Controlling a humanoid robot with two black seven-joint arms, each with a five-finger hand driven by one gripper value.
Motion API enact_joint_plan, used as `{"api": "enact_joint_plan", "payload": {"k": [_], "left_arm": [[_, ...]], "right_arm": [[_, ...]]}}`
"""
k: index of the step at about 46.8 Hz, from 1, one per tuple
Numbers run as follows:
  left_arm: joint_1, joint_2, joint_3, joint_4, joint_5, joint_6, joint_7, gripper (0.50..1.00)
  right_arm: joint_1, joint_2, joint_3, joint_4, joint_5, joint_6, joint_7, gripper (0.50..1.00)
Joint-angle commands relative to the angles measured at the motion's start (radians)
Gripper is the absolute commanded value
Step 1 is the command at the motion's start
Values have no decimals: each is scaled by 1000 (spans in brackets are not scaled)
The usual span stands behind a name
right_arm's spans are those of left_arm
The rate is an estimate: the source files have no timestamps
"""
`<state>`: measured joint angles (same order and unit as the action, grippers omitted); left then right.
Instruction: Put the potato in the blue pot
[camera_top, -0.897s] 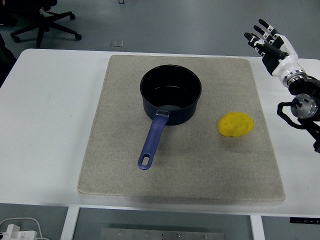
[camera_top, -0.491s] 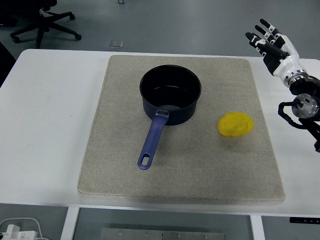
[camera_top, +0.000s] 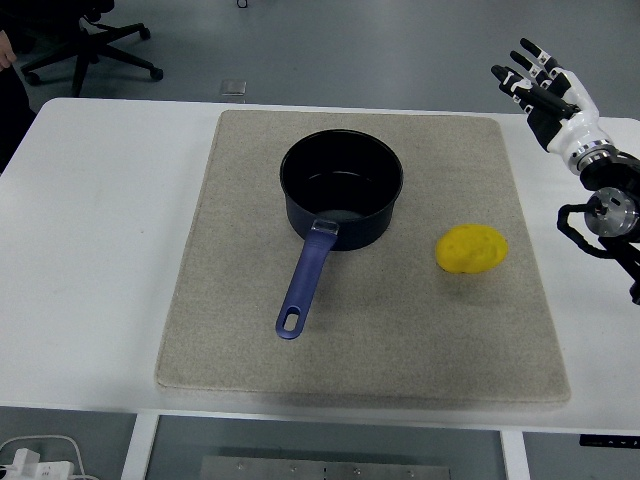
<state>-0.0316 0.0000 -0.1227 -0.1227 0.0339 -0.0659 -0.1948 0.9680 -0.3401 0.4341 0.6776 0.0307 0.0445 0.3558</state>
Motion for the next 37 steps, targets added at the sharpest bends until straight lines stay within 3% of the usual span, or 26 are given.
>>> {"api": "enact_joint_plan", "payload": {"k": [1,9,18,37], "left_arm": [[-1,0,0,0,0,0,0,994],[1,0,0,0,0,0,0,994],[1,0,0,0,0,0,0,994],[1,0,0,0,0,0,0,994]], "right_arm": [[9,-2,0,0,0,-3,0,930],[12,-7,0,4,0,-23,-3,930],[12,-5,-1,5,-2,-18,-57,930],[12,-30,-20,51,-11,-14,-55,930]]}}
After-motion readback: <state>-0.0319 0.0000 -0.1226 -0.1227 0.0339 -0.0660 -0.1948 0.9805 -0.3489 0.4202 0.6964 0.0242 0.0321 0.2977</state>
